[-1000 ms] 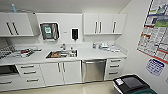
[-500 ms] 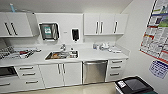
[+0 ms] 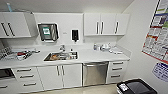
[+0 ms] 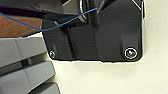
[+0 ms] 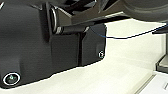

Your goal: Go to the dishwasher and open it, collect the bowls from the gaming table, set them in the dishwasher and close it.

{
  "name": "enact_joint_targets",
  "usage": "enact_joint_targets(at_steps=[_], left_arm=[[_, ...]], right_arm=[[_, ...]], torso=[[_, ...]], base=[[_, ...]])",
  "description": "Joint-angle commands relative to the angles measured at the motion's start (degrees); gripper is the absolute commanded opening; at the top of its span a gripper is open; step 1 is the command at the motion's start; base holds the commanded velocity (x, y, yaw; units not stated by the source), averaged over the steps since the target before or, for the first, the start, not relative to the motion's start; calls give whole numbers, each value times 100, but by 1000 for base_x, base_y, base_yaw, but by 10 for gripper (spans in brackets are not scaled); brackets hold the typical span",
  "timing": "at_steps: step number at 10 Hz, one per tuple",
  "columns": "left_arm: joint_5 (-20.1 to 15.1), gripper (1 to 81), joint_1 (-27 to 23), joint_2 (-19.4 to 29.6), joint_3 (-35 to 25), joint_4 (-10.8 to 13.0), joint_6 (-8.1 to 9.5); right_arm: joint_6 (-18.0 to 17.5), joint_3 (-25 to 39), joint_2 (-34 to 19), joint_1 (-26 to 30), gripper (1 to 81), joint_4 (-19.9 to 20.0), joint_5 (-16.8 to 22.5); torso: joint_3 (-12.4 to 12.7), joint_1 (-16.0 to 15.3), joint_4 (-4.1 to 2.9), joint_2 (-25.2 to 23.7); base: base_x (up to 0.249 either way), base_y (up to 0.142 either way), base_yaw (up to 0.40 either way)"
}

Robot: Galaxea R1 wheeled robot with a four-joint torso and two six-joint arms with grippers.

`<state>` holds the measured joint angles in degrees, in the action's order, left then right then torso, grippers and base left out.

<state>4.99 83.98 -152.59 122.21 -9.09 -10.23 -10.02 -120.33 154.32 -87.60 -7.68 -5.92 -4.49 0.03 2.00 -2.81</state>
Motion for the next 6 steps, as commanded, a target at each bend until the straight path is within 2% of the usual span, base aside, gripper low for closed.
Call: enact_joint_targets(at_steps=[1, 6], left_arm=[[-261, 811, -307, 97, -101, -49, 12], [-235, 811, -307, 114, -101, -57, 12]], right_arm=[[26, 99, -101, 273, 811, -85, 276], [26, 90, -101, 273, 811, -85, 276]], torso=[[0, -3, 0, 0], [0, -3, 0, 0]], base=[[132, 0, 0], [133, 0, 0]])
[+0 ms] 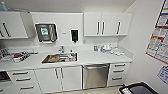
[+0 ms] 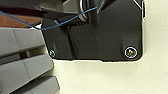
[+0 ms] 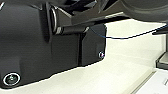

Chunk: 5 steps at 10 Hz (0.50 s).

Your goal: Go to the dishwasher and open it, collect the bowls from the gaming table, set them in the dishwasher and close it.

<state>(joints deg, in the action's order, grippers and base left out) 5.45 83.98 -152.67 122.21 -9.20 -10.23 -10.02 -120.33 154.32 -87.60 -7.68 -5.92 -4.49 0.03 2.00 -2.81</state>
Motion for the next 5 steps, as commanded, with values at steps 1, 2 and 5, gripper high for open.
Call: enact_joint_targets(at_steps=[1, 2, 5], left_arm=[[-281, 811, -307, 123, -101, -46, 12], [-281, 811, -307, 123, -101, -46, 12], [-281, 811, -307, 131, -101, -46, 12]], right_arm=[[26, 90, -101, 273, 811, -85, 276], [26, 90, -101, 273, 811, -85, 276], [26, 99, -118, 273, 811, -85, 276]], torso=[[0, -3, 0, 0], [0, -3, 0, 0], [0, -3, 0, 0]], base=[[134, 0, 0], [133, 0, 0], [134, 0, 0]])
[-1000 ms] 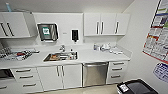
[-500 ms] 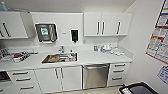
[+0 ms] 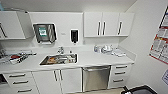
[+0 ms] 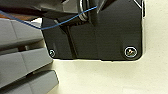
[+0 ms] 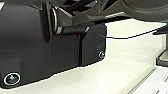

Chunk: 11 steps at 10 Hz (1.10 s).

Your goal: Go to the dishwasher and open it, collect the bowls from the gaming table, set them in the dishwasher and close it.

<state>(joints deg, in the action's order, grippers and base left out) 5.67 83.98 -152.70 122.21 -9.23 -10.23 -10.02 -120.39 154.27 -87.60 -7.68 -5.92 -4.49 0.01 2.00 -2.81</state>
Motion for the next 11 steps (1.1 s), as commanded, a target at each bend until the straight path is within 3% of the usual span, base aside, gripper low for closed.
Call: enact_joint_targets(at_steps=[1, 7, 11], left_arm=[[-303, 811, -316, 134, -101, -44, 12], [-303, 811, -316, 134, -101, -44, 12], [-303, 811, -316, 134, -101, -44, 12]], right_arm=[[26, 105, -122, 273, 811, -85, 276], [35, 96, -113, 273, 811, -93, 276], [35, 96, -105, 273, 811, -93, 276]], torso=[[0, -1, 0, 0], [0, -1, 0, 2], [2, -1, 0, 0]], base=[[134, 0, 0], [134, 66, 0], [134, 0, 0]])
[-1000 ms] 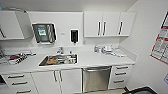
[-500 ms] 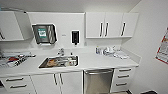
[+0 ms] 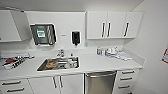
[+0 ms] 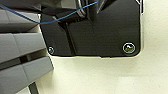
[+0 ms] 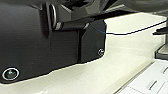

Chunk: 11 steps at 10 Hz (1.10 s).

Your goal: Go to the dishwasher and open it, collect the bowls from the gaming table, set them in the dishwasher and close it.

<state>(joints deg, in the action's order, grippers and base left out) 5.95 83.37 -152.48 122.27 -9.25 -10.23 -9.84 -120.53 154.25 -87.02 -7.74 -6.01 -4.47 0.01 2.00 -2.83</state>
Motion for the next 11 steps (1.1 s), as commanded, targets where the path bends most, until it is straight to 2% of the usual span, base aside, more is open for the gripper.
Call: enact_joint_targets(at_steps=[1, 11], left_arm=[[-331, 811, -255, 112, -107, -42, 12], [-340, 811, -238, 112, -80, -42, 12]], right_arm=[[17, 110, -102, 215, 811, -87, 285], [17, 40, -14, 241, 811, -87, 285]], torso=[[0, -1, 0, 0], [0, -1, 0, 0]], base=[[135, 0, 0], [134, 0, 0]])
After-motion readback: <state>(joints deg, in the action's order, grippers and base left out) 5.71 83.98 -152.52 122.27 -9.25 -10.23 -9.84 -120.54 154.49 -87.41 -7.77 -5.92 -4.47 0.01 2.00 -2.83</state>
